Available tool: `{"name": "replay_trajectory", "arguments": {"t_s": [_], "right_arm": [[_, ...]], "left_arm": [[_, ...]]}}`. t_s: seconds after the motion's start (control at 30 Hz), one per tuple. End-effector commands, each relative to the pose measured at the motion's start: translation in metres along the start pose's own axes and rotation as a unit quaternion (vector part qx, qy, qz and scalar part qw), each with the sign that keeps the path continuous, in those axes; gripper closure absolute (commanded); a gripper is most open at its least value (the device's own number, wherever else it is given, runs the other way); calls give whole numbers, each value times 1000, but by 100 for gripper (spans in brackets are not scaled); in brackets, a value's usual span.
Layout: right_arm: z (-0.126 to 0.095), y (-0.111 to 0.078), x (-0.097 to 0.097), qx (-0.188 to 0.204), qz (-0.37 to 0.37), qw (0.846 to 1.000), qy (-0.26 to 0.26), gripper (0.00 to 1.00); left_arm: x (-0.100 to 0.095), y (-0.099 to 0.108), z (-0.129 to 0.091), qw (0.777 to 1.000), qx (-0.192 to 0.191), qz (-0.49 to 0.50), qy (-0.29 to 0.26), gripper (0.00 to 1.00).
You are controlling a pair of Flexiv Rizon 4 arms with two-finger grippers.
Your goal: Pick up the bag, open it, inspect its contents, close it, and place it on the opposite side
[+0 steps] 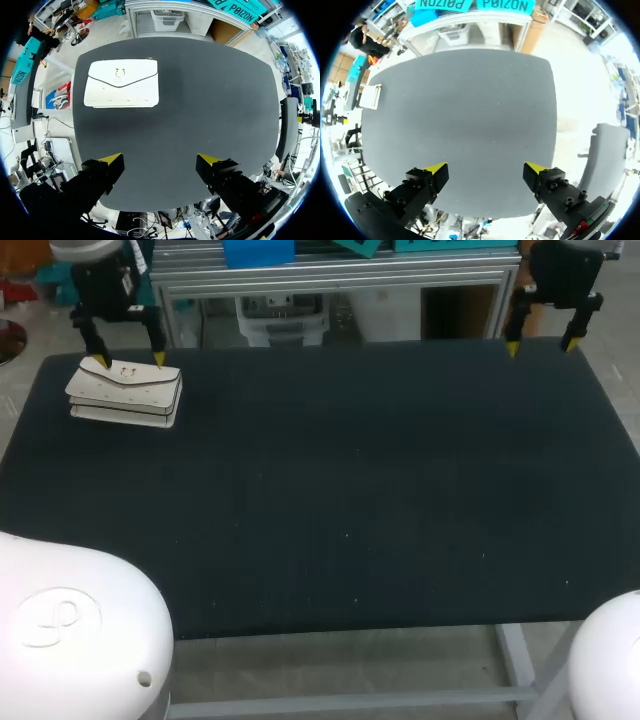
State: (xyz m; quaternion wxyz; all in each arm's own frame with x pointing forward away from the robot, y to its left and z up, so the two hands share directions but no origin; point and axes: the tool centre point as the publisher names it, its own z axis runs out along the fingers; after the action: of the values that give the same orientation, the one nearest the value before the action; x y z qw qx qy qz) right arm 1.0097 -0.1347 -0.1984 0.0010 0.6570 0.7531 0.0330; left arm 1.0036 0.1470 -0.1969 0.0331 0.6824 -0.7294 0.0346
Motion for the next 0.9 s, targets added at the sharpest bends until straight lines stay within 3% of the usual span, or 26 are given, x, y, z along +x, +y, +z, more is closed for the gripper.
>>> {"name": "replay_trajectory", "arguments": {"t_s": [0.03, 0.17, 0.3, 0.5, 0.77, 0.9], "right_arm": [[8, -14, 10, -103, -141, 984, 28, 0], [20, -21, 20, -132, -243, 960, 44, 0], [34, -29, 31, -173, -334, 922, 88, 0], [54, -38, 49, -187, -447, 865, 130, 0], [67, -48, 63, -196, -532, 804, 178, 0], [74, -55, 67, -186, -575, 767, 216, 0]], "left_arm": [[-28, 7, 4, 996, 19, 6, 91, 0], [-50, 7, 9, 990, 11, -12, 141, 0], [-66, 6, 14, 984, 11, -26, 173, 0], [-89, 3, 19, 981, 21, -53, 188, 0], [-114, -11, 26, 980, 17, -60, 190, 0], [-122, -22, 29, 982, 23, -50, 182, 0]]}}
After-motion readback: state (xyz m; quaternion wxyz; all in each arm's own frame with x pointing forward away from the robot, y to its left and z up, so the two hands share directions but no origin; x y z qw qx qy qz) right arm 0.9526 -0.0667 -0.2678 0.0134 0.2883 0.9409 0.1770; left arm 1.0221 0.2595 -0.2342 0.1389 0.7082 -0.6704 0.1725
